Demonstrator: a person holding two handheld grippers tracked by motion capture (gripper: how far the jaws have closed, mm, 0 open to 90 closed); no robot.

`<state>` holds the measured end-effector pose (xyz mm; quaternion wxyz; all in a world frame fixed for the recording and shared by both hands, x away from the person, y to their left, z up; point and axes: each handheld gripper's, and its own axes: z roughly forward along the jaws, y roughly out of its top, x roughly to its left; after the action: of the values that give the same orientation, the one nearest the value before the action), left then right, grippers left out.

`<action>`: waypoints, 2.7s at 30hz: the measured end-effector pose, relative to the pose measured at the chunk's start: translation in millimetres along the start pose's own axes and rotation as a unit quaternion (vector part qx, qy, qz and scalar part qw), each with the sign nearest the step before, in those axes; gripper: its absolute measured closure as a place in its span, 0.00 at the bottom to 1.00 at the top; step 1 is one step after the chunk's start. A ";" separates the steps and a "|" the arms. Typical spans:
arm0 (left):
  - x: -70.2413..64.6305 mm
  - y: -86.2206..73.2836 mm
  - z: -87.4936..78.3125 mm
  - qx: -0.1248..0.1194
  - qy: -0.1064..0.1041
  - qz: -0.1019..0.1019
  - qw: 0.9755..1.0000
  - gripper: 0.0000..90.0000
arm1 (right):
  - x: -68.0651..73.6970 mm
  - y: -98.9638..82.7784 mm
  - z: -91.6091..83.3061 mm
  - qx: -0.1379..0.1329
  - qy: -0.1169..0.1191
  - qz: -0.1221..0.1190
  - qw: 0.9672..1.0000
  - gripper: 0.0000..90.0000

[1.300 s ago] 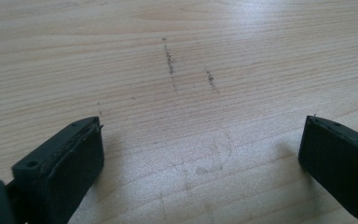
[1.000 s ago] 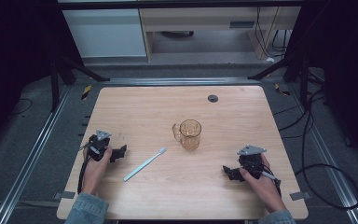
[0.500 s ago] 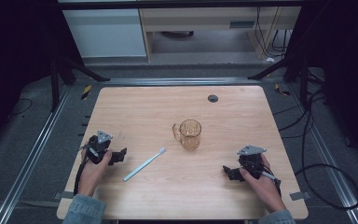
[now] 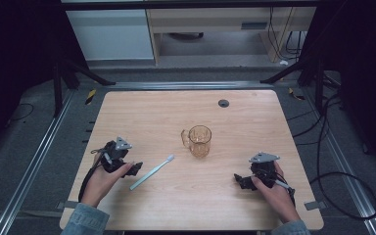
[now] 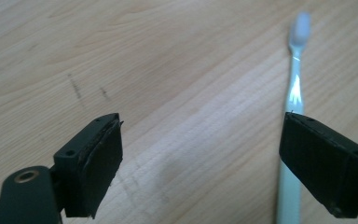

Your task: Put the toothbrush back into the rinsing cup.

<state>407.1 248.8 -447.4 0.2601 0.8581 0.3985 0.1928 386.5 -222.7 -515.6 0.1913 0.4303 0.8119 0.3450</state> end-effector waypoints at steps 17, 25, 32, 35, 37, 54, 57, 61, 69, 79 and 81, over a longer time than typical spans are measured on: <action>-24.3 54.3 30.2 0.144 -0.107 0.063 0.982 0.43 | 0.6 0.2 0.2 0.000 -0.004 0.005 1.000 0.00; -31.7 61.4 43.5 0.168 -0.125 0.064 0.976 0.55 | 0.5 0.1 -0.1 0.000 -0.005 0.007 1.000 0.00; -40.9 65.2 56.0 0.195 -0.126 0.078 0.969 0.65 | 0.9 0.3 -0.4 0.001 -0.004 0.011 1.000 0.00; -41.8 65.9 58.9 0.204 -0.128 0.080 0.967 0.68 | 0.9 0.3 -0.4 0.001 -0.004 0.011 1.000 0.01; -42.3 67.5 61.0 0.216 -0.129 0.085 0.964 0.68 | 1.0 0.3 -0.5 0.001 -0.003 0.012 1.000 0.01; -45.5 74.5 69.4 0.236 -0.119 0.102 0.959 0.80 | -0.7 -0.4 -0.8 0.001 -0.001 0.005 1.000 0.01; -45.8 75.1 68.9 0.235 -0.117 0.104 0.959 0.81 | -0.8 -0.4 -0.8 0.001 -0.001 0.004 1.000 0.01; -45.6 75.9 68.2 0.236 -0.116 0.105 0.959 0.83 | -0.7 -0.4 -0.8 0.001 -0.001 0.005 1.000 0.01; -48.5 75.0 68.4 0.248 -0.103 0.120 0.956 0.86 | -1.4 -0.7 -1.1 0.000 0.000 0.004 1.000 0.01; -52.2 74.4 68.9 0.249 -0.093 0.133 0.955 0.87 | -1.4 -0.7 -1.1 0.000 0.000 0.004 1.000 0.01; -52.6 74.4 68.8 0.249 -0.093 0.133 0.955 0.87 | -1.3 -0.7 -1.1 0.000 0.000 0.004 1.000 0.01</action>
<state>455.6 146.7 -463.6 0.0454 0.9552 0.2899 0.0398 386.1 -224.5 -515.3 0.1897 0.4337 0.8103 0.3454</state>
